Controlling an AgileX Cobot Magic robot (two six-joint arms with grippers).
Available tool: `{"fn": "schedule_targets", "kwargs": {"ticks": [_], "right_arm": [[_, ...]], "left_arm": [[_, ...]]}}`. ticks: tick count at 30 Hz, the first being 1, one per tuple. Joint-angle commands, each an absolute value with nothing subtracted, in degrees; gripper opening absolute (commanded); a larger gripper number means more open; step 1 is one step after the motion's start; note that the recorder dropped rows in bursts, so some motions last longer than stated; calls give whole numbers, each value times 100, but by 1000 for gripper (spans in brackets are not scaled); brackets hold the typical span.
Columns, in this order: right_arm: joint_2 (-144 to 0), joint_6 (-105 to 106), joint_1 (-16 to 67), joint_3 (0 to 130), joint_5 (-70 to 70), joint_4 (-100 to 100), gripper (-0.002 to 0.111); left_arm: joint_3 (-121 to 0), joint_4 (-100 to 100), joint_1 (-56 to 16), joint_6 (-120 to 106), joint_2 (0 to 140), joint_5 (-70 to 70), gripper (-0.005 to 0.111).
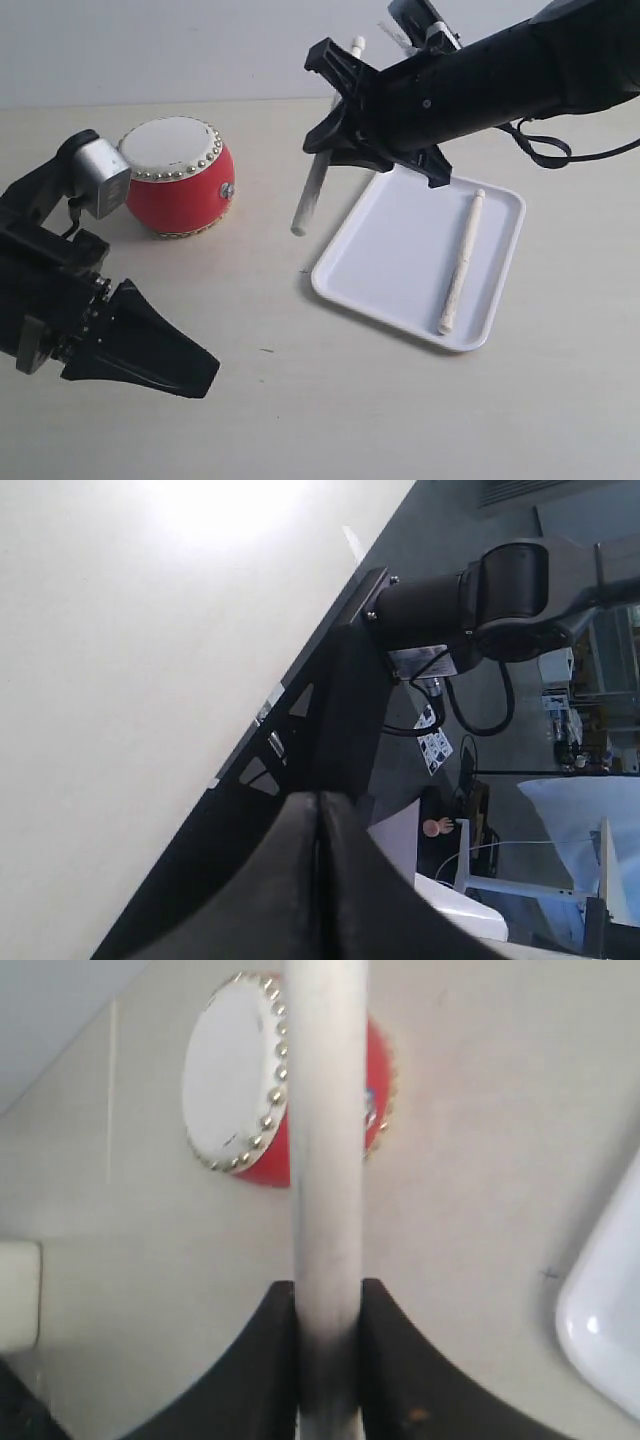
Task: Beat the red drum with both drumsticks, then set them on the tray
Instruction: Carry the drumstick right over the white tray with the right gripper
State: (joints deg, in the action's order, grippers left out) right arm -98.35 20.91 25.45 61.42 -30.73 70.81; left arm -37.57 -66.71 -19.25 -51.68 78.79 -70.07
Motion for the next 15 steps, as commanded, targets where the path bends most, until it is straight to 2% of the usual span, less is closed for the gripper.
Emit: {"fn": "schedule_targets", "kwargs": {"ticks": [1,7,15], "right_arm": [[-9870,966,2520,6152,-2642,6459,0],[-10175,-584,2390,6152,-2673,5604,0],[-10750,-733,1891,6152,-3385,5469,0]], "left_arm": [[-3749,-6554,-1930,-4927,7850,-6827,0],[-3749,-5460,-1930,-3794,7641,-6145,0],[-3749,-4813,-1930,-2975,6516,-5562,0]]}}
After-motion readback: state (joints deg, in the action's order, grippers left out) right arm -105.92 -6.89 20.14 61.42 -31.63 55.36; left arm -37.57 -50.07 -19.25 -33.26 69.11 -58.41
